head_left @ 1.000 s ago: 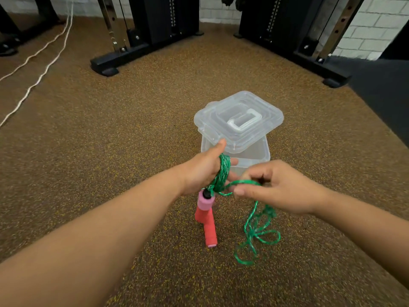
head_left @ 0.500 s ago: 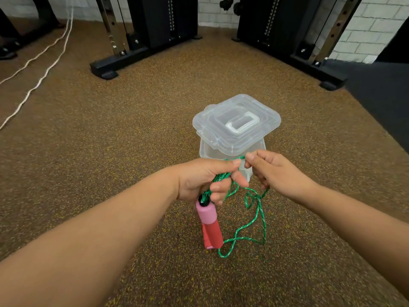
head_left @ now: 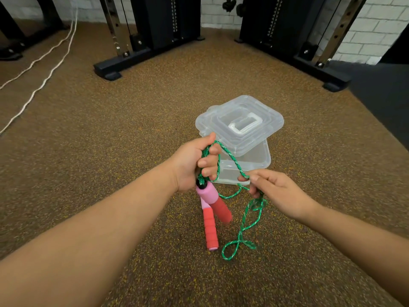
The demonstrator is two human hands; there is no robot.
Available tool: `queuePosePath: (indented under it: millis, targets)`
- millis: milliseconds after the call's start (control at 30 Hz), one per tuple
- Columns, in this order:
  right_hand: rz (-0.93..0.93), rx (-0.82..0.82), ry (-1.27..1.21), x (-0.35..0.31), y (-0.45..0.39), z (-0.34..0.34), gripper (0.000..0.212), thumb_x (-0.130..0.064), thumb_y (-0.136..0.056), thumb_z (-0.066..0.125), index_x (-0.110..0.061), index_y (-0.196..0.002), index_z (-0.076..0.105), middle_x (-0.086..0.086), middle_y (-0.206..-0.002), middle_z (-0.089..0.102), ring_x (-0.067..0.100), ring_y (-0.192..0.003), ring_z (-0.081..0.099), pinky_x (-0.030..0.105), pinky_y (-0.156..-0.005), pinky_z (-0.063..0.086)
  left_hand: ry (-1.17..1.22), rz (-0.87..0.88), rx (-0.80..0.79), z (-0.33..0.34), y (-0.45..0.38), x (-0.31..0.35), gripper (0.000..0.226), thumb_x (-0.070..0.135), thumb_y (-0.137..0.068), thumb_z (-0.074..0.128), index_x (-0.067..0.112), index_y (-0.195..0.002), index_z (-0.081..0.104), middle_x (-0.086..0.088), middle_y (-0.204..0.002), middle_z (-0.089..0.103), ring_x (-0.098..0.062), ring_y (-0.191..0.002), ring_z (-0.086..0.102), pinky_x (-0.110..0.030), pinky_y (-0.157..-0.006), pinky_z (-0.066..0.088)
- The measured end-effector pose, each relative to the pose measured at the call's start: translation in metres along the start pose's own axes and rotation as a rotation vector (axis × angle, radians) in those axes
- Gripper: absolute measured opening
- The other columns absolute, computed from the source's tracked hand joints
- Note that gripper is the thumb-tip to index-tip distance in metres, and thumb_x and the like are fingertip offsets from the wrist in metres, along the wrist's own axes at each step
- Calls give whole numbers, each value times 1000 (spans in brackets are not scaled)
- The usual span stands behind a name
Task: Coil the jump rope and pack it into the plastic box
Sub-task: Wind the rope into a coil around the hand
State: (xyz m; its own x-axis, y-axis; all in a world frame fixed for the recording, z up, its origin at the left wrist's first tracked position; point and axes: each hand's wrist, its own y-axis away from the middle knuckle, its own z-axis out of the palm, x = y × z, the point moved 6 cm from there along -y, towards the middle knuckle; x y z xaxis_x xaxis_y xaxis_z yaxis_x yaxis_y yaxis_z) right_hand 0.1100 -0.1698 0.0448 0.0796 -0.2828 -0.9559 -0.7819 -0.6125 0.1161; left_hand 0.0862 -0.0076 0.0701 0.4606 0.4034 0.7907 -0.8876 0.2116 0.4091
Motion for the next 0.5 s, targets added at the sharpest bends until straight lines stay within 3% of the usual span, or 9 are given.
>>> queuePosePath:
  millis: [133,200,367,500]
  targets:
    - [-114,166,413,4,5,-13,16,-31,-89,60,-30,-79,72,2,-66,67,12,-61,60,32,-63,48,25,42,65,-6,0,5,45,46,-96,31,21,-59,37,8,-30,27,-10,-30,27,-29,-53,26]
    - [-169,205,643,3,6,-18,21,-42,-85,62,-25,-74,69,-3,-63,65,10,-59,57,31,-61,45,32,41,71,-6,0,5,45,46,-96,32,21,-59,38,8,-30,27,-10,-30,28,-28,-52,26]
    - [-12,170,587,14,-3,-14,27,-42,-84,64,-25,-64,60,-3,-56,64,5,-49,48,28,-55,41,72,36,62,5,-1,2,43,44,-96,32,21,-62,44,7,-32,30,-10,-32,32,-26,-50,30]
    - [-71,8,647,13,2,12,21,-38,-94,49,-28,-77,55,-9,-57,54,3,-55,48,30,-57,36,194,127,112,5,-6,12,43,40,-98,30,16,-84,63,8,-41,47,-9,-35,40,-22,-49,36]
